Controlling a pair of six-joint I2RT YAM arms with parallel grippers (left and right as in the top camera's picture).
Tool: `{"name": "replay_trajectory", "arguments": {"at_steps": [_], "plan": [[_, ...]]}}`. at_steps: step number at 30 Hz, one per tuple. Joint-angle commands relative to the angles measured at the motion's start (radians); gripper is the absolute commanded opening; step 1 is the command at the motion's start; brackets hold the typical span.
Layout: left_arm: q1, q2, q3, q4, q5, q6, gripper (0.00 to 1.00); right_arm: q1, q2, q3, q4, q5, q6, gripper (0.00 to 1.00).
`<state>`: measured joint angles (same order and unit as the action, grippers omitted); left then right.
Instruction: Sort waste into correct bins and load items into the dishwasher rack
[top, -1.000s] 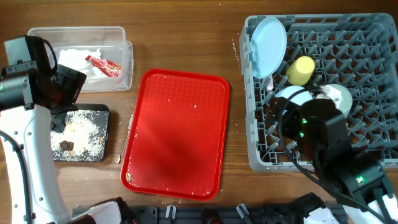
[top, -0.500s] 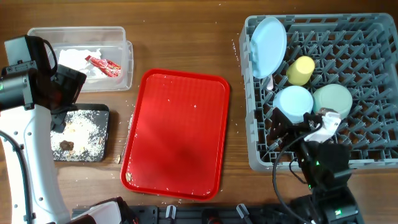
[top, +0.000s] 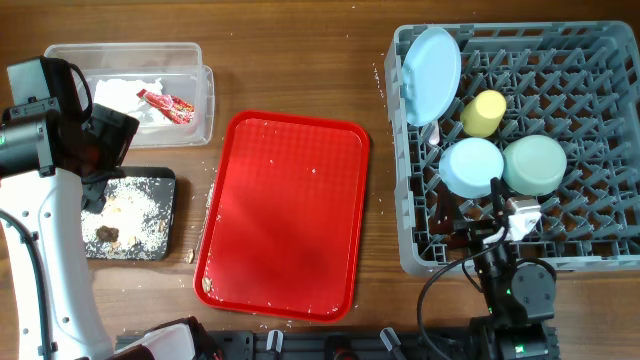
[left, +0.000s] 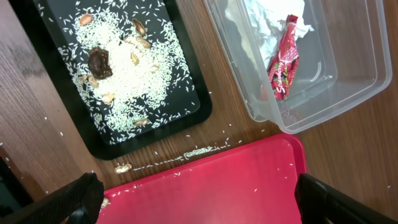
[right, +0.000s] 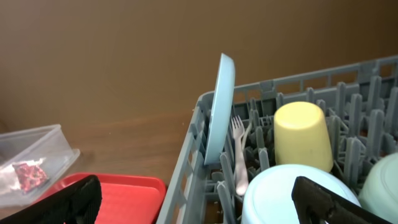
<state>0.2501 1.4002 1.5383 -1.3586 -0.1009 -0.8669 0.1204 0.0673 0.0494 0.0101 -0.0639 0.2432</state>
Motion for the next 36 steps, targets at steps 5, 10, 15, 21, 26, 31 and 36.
{"name": "replay_trajectory", "arguments": {"at_steps": [5, 10, 15, 21, 26, 31, 36], "plan": [[0.005, -0.004, 0.010, 0.000, -0.013, 0.002, 1.00, -0.008, -0.055, -0.044, 0.036, -0.012, -0.094, 1.00], [0.005, -0.004, 0.010, 0.000, -0.013, 0.002, 1.00, -0.010, -0.064, -0.044, -0.009, -0.008, -0.191, 1.00], [0.005, -0.004, 0.010, 0.000, -0.013, 0.002, 1.00, -0.027, -0.064, -0.044, -0.008, -0.005, -0.288, 1.00], [0.005, -0.004, 0.010, 0.000, -0.013, 0.002, 1.00, -0.027, -0.064, -0.044, -0.008, -0.005, -0.329, 1.00], [0.005, -0.004, 0.010, 0.000, -0.013, 0.002, 1.00, -0.027, -0.064, -0.044, -0.008, -0.005, -0.329, 1.00], [0.005, -0.004, 0.010, 0.000, -0.013, 0.002, 1.00, -0.027, -0.063, -0.044, -0.008, -0.005, -0.329, 1.00], [0.005, -0.004, 0.010, 0.000, -0.013, 0.002, 1.00, -0.027, -0.063, -0.044, -0.008, -0.005, -0.329, 1.00]]}}
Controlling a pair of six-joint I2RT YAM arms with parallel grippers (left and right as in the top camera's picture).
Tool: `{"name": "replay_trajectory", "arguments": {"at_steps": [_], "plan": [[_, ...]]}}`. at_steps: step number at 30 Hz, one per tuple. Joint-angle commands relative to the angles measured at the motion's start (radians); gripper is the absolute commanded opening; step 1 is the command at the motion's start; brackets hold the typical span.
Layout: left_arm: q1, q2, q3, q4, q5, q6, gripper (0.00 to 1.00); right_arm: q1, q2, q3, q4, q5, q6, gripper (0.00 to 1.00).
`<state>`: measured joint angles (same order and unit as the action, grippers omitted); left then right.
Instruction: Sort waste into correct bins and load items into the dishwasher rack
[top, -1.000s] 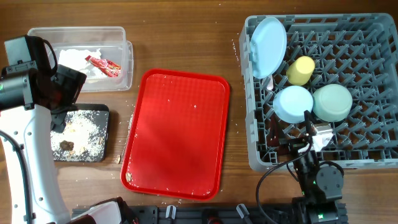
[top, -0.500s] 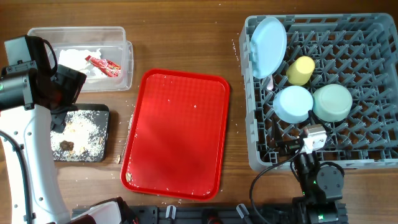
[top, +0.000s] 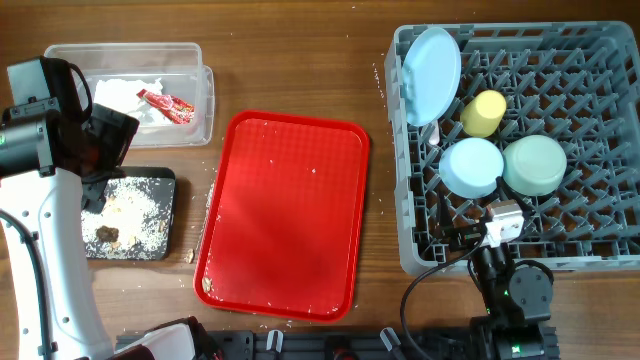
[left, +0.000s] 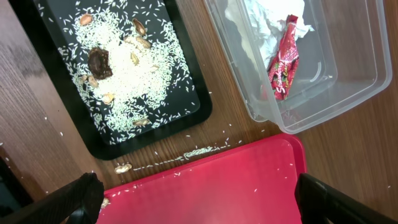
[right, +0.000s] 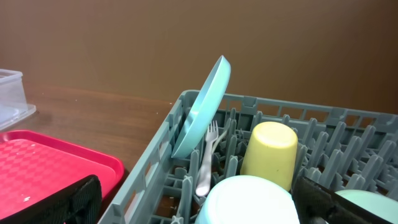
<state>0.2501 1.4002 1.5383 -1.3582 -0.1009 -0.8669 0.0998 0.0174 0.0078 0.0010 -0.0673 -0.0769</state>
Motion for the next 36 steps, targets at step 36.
{"name": "replay_trajectory", "arguments": {"at_steps": [36], "plan": [[-0.253, -0.953, -1.141, 0.902, 0.161, 0.523, 1.00, -0.007, -0.013, -0.003, 0.002, -0.002, -0.009, 1.00]]}}
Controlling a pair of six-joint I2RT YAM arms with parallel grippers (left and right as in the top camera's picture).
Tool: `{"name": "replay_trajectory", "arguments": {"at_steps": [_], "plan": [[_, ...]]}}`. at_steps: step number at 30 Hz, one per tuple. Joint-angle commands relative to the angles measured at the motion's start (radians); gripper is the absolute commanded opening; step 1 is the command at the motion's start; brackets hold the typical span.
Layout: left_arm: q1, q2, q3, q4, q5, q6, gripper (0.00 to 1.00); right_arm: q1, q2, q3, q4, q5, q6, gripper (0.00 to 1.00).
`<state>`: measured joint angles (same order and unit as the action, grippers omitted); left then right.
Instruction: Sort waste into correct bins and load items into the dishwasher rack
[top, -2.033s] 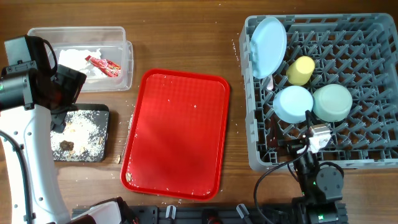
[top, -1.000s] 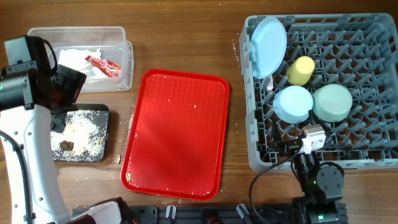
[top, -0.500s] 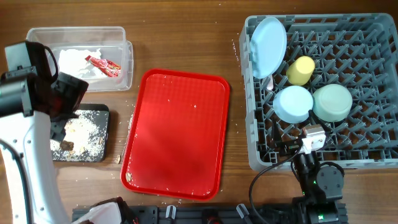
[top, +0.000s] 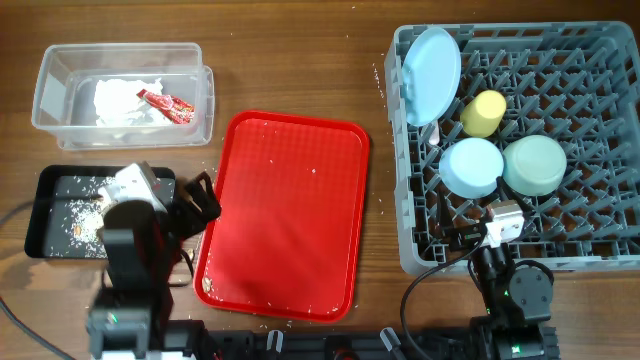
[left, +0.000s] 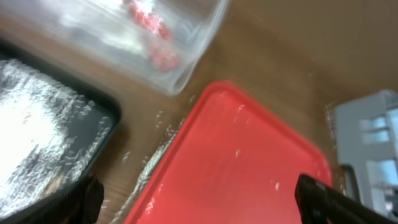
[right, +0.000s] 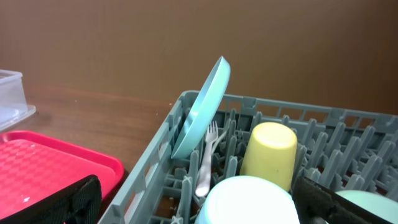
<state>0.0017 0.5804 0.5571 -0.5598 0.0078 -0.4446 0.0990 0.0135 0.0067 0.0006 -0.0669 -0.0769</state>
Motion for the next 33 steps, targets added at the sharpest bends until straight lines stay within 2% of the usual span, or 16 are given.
{"name": "replay_trajectory", "arguments": {"at_steps": [1, 6, 13, 19, 33], "plan": [[-0.005, -0.168, -0.201, 0.143, 0.053, 0.101, 1.00, -0.006, -0.009, -0.002, 0.002, -0.002, -0.009, 1.00], [-0.005, -0.336, -0.356, 0.306, 0.070, 0.101, 1.00, -0.006, -0.009, -0.002, 0.002, -0.002, -0.009, 1.00], [-0.005, -0.521, -0.442, 0.375, 0.070, 0.131, 1.00, -0.006, -0.009, -0.002, 0.002, -0.002, -0.009, 1.00], [-0.005, -0.578, -0.552, 0.532, 0.071, 0.130, 1.00, -0.006, -0.009, -0.002, 0.002, -0.002, -0.009, 1.00], [-0.005, -0.578, -0.552, 0.488, 0.066, 0.131, 1.00, -0.006, -0.009, -0.002, 0.002, -0.002, -0.009, 1.00]]}}
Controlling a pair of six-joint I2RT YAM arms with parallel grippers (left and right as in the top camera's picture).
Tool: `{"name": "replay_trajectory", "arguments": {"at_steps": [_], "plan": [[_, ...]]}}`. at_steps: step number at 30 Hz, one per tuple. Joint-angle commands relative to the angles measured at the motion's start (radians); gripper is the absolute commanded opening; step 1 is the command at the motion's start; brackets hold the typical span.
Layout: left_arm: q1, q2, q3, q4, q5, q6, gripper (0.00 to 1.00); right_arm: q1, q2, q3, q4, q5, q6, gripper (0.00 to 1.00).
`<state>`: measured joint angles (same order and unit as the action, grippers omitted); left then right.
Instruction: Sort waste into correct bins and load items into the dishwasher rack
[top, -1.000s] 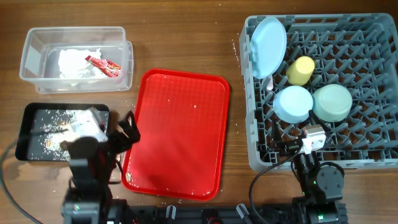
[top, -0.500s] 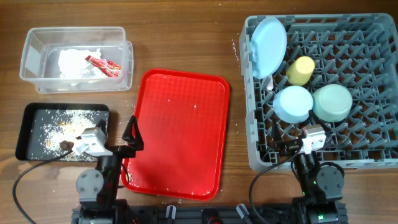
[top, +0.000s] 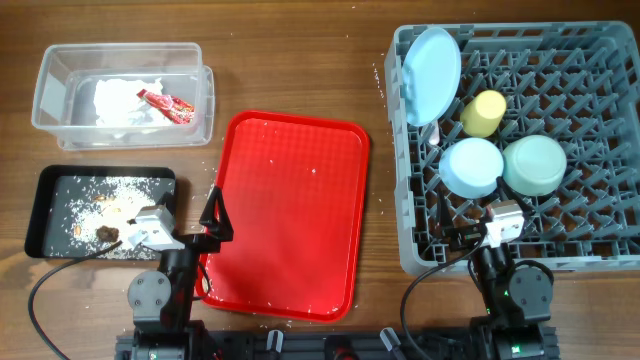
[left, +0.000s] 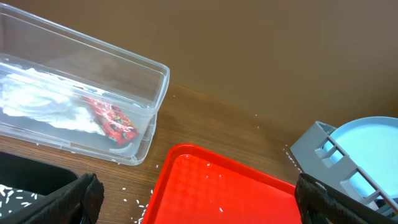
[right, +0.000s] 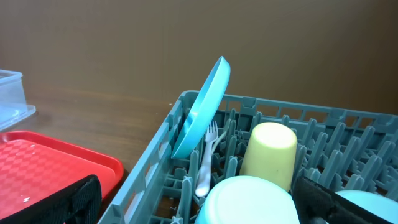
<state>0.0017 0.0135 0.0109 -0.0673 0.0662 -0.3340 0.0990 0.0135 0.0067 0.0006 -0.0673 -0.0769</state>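
Note:
The red tray (top: 285, 215) holds only a few rice grains. A clear bin (top: 125, 80) at the back left contains white tissue and a red wrapper (left: 115, 119). The black tray (top: 100, 210) carries rice and food scraps. In the grey rack (top: 520, 250) stand a blue plate (right: 202, 115), a fork (right: 205, 163), a yellow cup (top: 483, 113), a blue bowl (top: 471, 167) and a green bowl (top: 533, 164). My left gripper (left: 199, 205) is low by the red tray's front left corner, open, holding nothing. My right gripper (right: 199, 208) is low at the rack's front edge, open, holding nothing.
Rice grains lie scattered on the wood between the black tray and the red tray (left: 134, 198). Both arm bases sit at the table's front edge, with cables trailing beside them (top: 40, 290).
My left arm has dropped lower toward the front edge and uncovered the black tray. Its camera now looks level across the table at the bin and the rack. The right arm has not moved.
My left arm was raised at the far left, open, looking down on the black tray and the bin, and stayed there. The right arm shifted slightly at the rack's front, then held. The left arm then stood low by the red tray, and now rests at the front edge.

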Motion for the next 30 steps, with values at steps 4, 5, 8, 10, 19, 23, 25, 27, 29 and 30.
{"name": "replay_trajectory", "arguments": {"at_steps": [4, 5, 8, 10, 19, 23, 25, 27, 29, 30], "plan": [[-0.005, -0.011, -0.005, -0.006, -0.003, 0.033, 1.00, -0.006, -0.009, -0.002, 0.002, -0.002, -0.009, 1.00], [-0.005, -0.011, -0.005, -0.006, -0.003, 0.043, 1.00, -0.006, -0.009, -0.002, 0.002, -0.002, -0.009, 1.00], [-0.005, -0.011, -0.005, -0.006, -0.003, 0.042, 1.00, -0.006, -0.009, -0.002, 0.002, -0.002, -0.009, 1.00], [-0.005, -0.011, -0.005, -0.005, -0.003, 0.042, 1.00, -0.006, -0.009, -0.002, 0.002, -0.002, -0.009, 1.00], [-0.005, -0.011, -0.005, -0.005, -0.003, 0.042, 1.00, -0.006, -0.009, -0.002, 0.002, -0.002, -0.009, 0.99], [-0.005, -0.011, -0.005, -0.005, -0.003, 0.042, 1.00, -0.006, -0.009, -0.002, 0.002, -0.002, -0.009, 1.00], [-0.005, -0.011, -0.005, -0.005, -0.003, 0.042, 1.00, -0.006, -0.009, -0.002, 0.002, -0.002, -0.009, 1.00], [-0.005, -0.011, -0.005, -0.005, -0.003, 0.042, 1.00, -0.006, -0.009, -0.002, 0.002, -0.002, -0.010, 1.00], [-0.005, -0.011, -0.005, -0.005, -0.003, 0.042, 1.00, -0.006, -0.009, -0.002, 0.002, -0.002, -0.009, 1.00], [-0.005, -0.011, -0.005, -0.005, -0.003, 0.042, 1.00, -0.006, -0.009, -0.002, 0.002, -0.002, -0.009, 1.00]]}}
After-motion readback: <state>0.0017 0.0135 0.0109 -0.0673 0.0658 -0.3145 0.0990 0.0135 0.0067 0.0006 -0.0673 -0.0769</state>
